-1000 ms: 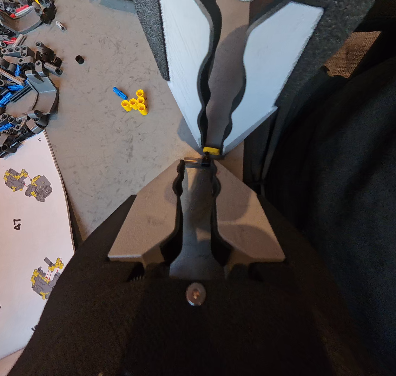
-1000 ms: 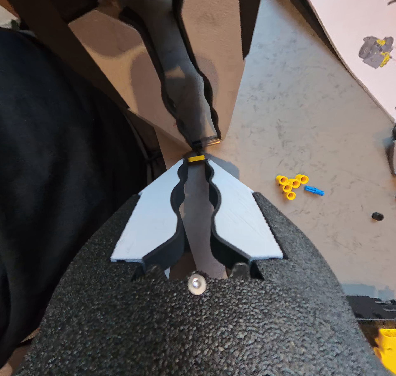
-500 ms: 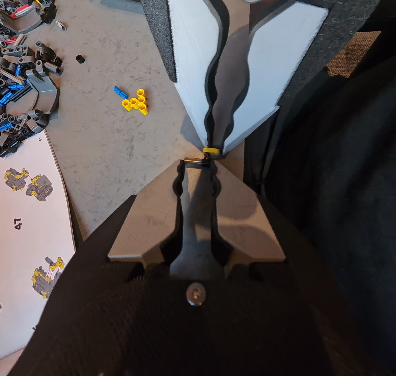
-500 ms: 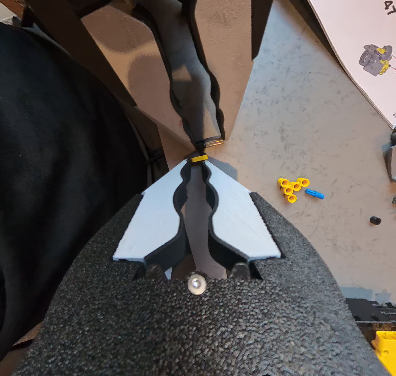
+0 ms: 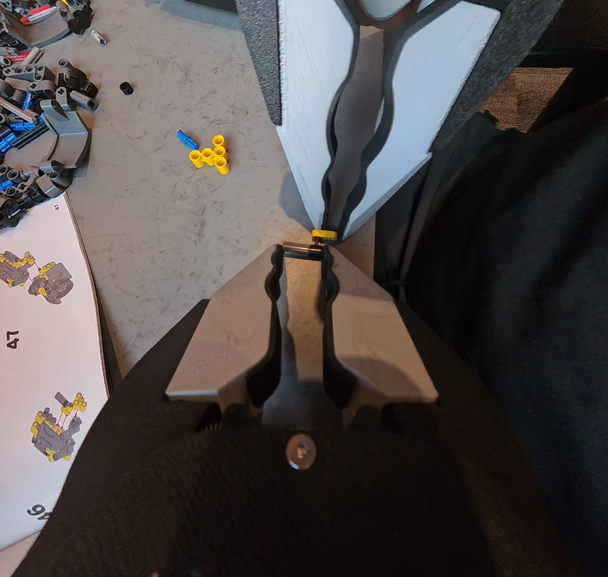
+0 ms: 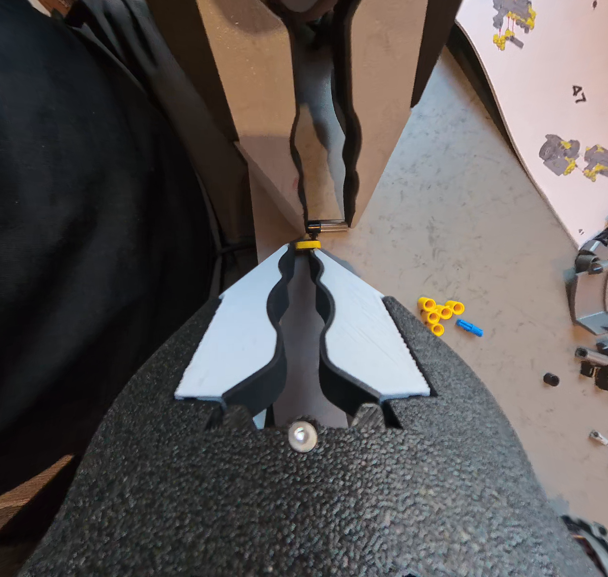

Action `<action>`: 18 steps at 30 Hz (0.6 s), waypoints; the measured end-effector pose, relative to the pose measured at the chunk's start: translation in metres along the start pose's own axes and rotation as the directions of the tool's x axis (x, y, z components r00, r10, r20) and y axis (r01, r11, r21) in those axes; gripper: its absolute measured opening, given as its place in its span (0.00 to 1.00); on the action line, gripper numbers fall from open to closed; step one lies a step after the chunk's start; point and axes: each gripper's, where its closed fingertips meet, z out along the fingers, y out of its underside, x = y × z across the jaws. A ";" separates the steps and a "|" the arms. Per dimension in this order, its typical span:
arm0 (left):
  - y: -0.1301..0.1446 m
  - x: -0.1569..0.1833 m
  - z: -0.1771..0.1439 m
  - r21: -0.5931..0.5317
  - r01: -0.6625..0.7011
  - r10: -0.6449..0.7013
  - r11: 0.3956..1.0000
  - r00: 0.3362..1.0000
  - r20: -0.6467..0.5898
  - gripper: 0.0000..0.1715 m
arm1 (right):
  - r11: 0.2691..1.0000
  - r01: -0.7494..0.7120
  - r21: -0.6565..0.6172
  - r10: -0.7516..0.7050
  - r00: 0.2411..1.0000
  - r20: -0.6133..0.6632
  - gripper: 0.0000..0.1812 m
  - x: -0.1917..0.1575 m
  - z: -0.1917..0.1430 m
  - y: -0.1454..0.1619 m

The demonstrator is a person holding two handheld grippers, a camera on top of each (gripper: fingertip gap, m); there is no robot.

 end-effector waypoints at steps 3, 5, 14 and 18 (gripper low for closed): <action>0.000 0.000 0.000 -0.001 -0.005 0.005 1.000 1.000 -0.005 0.12 | 0.999 0.023 0.030 -0.024 0.999 0.035 0.03 0.000 0.000 0.000; 0.000 0.000 0.000 0.001 -0.002 0.002 1.000 1.000 -0.008 0.12 | 0.998 0.029 0.048 -0.031 0.998 0.060 0.03 0.000 0.000 -0.001; 0.001 -0.004 -0.001 0.004 0.017 -0.017 1.000 1.000 0.007 0.12 | 0.998 0.022 0.055 -0.025 0.998 0.060 0.03 0.004 0.001 -0.003; 0.001 -0.005 -0.001 0.006 0.023 -0.023 1.000 1.000 0.005 0.12 | 0.998 0.019 0.055 -0.022 0.998 0.054 0.03 0.004 0.001 -0.004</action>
